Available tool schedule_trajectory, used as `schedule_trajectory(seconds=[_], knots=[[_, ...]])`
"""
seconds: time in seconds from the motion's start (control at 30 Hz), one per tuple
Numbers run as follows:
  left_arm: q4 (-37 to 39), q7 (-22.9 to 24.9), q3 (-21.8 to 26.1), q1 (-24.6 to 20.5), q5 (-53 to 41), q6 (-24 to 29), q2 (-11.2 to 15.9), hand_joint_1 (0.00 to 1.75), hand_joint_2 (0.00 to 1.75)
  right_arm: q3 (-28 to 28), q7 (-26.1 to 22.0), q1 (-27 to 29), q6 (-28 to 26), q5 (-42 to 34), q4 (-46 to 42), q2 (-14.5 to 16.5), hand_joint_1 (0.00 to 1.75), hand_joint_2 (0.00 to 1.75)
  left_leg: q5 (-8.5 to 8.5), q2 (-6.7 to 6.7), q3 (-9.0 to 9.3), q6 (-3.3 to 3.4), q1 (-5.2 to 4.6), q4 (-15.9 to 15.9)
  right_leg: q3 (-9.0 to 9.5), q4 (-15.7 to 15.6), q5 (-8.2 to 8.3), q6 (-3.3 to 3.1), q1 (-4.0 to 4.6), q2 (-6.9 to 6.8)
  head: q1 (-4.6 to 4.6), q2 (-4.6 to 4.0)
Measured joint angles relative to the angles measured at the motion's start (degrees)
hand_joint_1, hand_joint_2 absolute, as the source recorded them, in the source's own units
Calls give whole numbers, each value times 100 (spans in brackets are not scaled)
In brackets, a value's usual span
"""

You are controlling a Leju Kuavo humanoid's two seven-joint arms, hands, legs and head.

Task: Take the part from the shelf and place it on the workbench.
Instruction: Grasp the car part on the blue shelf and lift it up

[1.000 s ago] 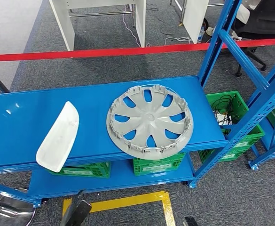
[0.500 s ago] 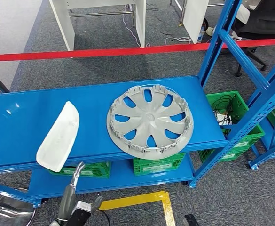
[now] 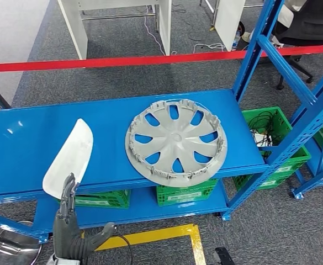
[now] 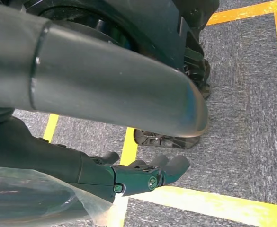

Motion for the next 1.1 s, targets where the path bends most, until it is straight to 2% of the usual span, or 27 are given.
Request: schedule_trajectory(seconds=[0.2, 0.3, 0.4, 0.53, 0.73, 0.9, 1.1], knots=[[-230, 68, 15, 124, -660, 449, 28, 0, 175, 39, -14, -4, -7, -12, 14, 0, 0, 0, 0, 0, -2, 0, 0, 0, -2, 0, 0, 0, 0, 0, 0, 0], [-310, 452, 156, 296, -1589, 784, 42, 0, 175, 40, -51, 14, -5, -36, 25, 0, 0, 0, 0, 2, -3, 0, 0, 0, -3, 0, 0, 0, 0, 3, 0, 0], [-364, 832, 530, 526, -2539, 913, 39, 0, 175, 40, -71, 41, -6, -62, 41, 0, 0, 0, -1, 4, -4, 0, 0, -1, -8, 0, -1, 0, 0, 4, -1, 0], [-375, 974, 1037, 671, -2844, 945, 31, 0, 175, 40, -71, 46, -7, -80, 56, 0, 0, 0, -1, 4, -3, 0, 1, -2, -23, 0, -1, 0, 1, 3, -2, 0], [-373, 1463, 1688, 845, -3814, 950, -99, 0, 175, 40, -71, 52, -20, -103, 74, 0, 0, 0, -1, 4, -4, 0, 1, -2, -29, 0, -1, 0, 1, 4, -1, 0], [-340, 1543, 2224, 915, -3966, 950, -202, 0, 175, 40, -69, 58, -22, -115, 80, 0, 0, 0, -1, 4, -5, 0, 0, -1, -29, 0, -1, 0, 1, 3, -1, 0], [-301, 1548, 2475, 942, -3964, 950, -273, 0, 175, 40, -69, 63, -22, -119, 81, -1, 0, 0, -1, 4, -6, 0, 0, -1, -30, -1, -1, 0, 1, 3, -1, 0]])
